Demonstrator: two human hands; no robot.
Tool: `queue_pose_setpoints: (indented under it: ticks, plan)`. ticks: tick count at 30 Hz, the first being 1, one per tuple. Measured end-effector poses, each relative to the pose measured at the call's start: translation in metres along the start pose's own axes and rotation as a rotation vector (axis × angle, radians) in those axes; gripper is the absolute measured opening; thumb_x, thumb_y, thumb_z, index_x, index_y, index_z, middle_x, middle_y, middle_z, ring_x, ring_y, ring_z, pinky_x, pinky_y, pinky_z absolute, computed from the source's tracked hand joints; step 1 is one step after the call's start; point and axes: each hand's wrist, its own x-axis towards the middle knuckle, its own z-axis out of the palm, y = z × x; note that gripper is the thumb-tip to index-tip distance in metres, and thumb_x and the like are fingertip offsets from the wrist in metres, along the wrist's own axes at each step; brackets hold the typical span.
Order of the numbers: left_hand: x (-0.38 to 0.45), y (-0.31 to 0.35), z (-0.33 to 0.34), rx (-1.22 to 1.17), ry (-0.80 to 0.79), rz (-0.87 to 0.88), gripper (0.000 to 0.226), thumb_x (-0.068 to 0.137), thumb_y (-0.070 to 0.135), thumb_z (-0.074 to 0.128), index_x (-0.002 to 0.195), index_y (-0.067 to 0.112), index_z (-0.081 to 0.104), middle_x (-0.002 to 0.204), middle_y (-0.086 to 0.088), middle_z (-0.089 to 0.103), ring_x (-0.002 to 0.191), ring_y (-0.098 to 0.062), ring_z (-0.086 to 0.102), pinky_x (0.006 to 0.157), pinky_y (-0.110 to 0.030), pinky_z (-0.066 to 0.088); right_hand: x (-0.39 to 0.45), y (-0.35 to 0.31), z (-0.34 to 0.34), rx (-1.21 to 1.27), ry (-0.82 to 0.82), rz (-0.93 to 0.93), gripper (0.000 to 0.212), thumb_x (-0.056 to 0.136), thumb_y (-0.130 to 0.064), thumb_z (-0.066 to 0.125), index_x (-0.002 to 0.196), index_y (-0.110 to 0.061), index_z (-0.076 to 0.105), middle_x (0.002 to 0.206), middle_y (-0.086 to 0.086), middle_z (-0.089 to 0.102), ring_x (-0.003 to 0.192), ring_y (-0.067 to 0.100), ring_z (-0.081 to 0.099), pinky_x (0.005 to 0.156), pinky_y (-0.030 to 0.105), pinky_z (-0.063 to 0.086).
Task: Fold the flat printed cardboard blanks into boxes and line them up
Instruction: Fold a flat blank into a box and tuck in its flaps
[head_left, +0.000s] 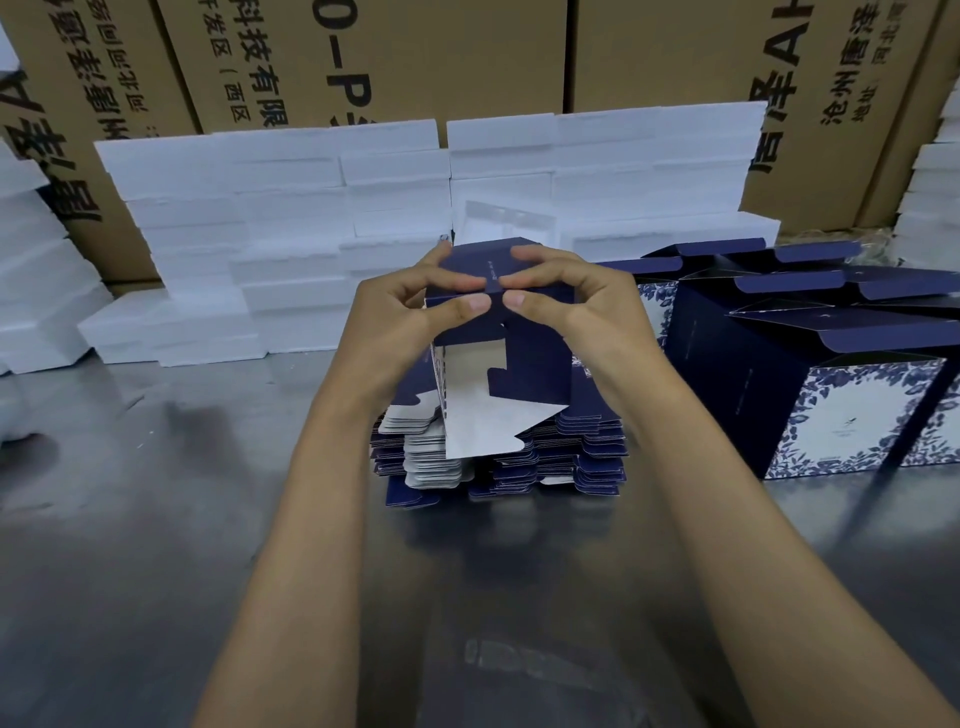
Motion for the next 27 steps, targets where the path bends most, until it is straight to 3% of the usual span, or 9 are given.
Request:
queue_pose_setpoints:
  ticks: [4, 7, 11, 14, 16, 18, 19, 23, 27]
  plan:
    - [-0.002, 0.001, -0.009, 0.036, 0.010, -0.067, 0.031, 0.077, 0.013, 0.083, 0.099, 0.035, 0.080, 0.149, 0.000, 0.051, 0.135, 0.013, 0.039, 0.106, -0.029, 0.048, 0.000, 0.001, -0.003, 0.004, -0.006, 0.014, 0.014, 0.086, -0.010, 0.079, 0.095, -0.021, 0.080, 0.133, -0.010, 0.066, 0.129, 0.000, 0.054, 0.120, 0.039, 0.034]
    - [-0.003, 0.004, -0.011, 0.070, 0.039, -0.067, 0.030, 0.078, 0.013, 0.084, 0.095, 0.036, 0.081, 0.131, 0.010, 0.059, 0.134, 0.013, 0.041, 0.111, -0.039, 0.045, 0.000, 0.002, -0.006, 0.001, -0.035, 0.028, 0.016, 0.087, -0.013, 0.079, 0.096, -0.026, 0.081, 0.135, -0.013, 0.064, 0.132, 0.000, 0.051, 0.120, 0.041, 0.034]
    - [-0.004, 0.010, -0.009, 0.117, 0.031, -0.059, 0.028, 0.079, 0.014, 0.083, 0.097, 0.035, 0.081, 0.132, 0.011, 0.060, 0.133, 0.014, 0.041, 0.114, -0.040, 0.041, 0.003, 0.004, -0.006, -0.009, -0.024, -0.007, 0.017, 0.086, -0.013, 0.080, 0.091, -0.030, 0.082, 0.128, -0.012, 0.069, 0.130, 0.001, 0.054, 0.118, 0.043, 0.037]
    - [-0.005, 0.011, -0.008, 0.140, 0.028, -0.072, 0.028, 0.082, 0.017, 0.081, 0.098, 0.039, 0.079, 0.128, 0.016, 0.059, 0.135, 0.012, 0.039, 0.114, -0.038, 0.041, 0.003, 0.003, -0.007, -0.023, -0.028, 0.026, 0.019, 0.086, -0.017, 0.080, 0.098, -0.032, 0.081, 0.136, -0.016, 0.064, 0.133, -0.002, 0.050, 0.120, 0.040, 0.034]
    - [-0.004, 0.010, -0.011, 0.173, 0.059, -0.063, 0.027, 0.085, 0.019, 0.079, 0.103, 0.038, 0.078, 0.123, 0.020, 0.063, 0.131, 0.012, 0.044, 0.103, -0.025, 0.046, 0.001, 0.004, -0.011, -0.019, -0.051, 0.048, 0.032, 0.088, -0.022, 0.079, 0.117, -0.036, 0.075, 0.143, -0.018, 0.058, 0.135, -0.004, 0.047, 0.118, 0.035, 0.038]
    - [-0.003, 0.011, -0.014, 0.180, 0.119, -0.043, 0.026, 0.090, 0.020, 0.074, 0.110, 0.036, 0.075, 0.108, 0.027, 0.069, 0.105, 0.019, 0.058, 0.077, -0.009, 0.047, -0.001, 0.006, -0.017, 0.001, -0.054, 0.080, 0.048, 0.090, -0.037, 0.076, 0.135, -0.044, 0.061, 0.148, -0.022, 0.051, 0.134, -0.007, 0.046, 0.113, 0.029, 0.041]
    - [-0.003, 0.012, -0.016, 0.155, 0.165, -0.046, 0.024, 0.093, 0.019, 0.071, 0.112, 0.034, 0.074, 0.106, 0.024, 0.071, 0.094, 0.017, 0.062, 0.068, -0.008, 0.048, -0.002, 0.006, -0.020, 0.007, -0.037, 0.103, 0.053, 0.090, -0.045, 0.074, 0.139, -0.046, 0.055, 0.150, -0.023, 0.048, 0.134, -0.007, 0.046, 0.112, 0.030, 0.041]
    - [-0.004, 0.010, -0.019, 0.004, 0.306, -0.130, 0.024, 0.102, 0.017, 0.057, 0.119, 0.031, 0.065, 0.116, 0.007, 0.072, 0.093, -0.007, 0.070, 0.080, -0.032, 0.057, 0.002, 0.012, -0.032, 0.069, 0.044, 0.202, 0.053, 0.086, -0.062, 0.067, 0.135, -0.046, 0.051, 0.147, -0.016, 0.052, 0.132, 0.003, 0.052, 0.115, 0.040, 0.041]
    - [-0.002, 0.008, -0.014, -0.072, 0.300, -0.175, 0.040, 0.104, 0.013, 0.051, 0.141, 0.027, 0.046, 0.122, 0.002, 0.069, 0.083, -0.003, 0.070, 0.063, -0.017, 0.054, 0.003, 0.013, -0.028, 0.024, -0.078, 0.273, 0.056, 0.071, -0.079, 0.068, 0.123, -0.066, 0.049, 0.143, -0.023, 0.054, 0.129, 0.006, 0.055, 0.115, 0.043, 0.041]
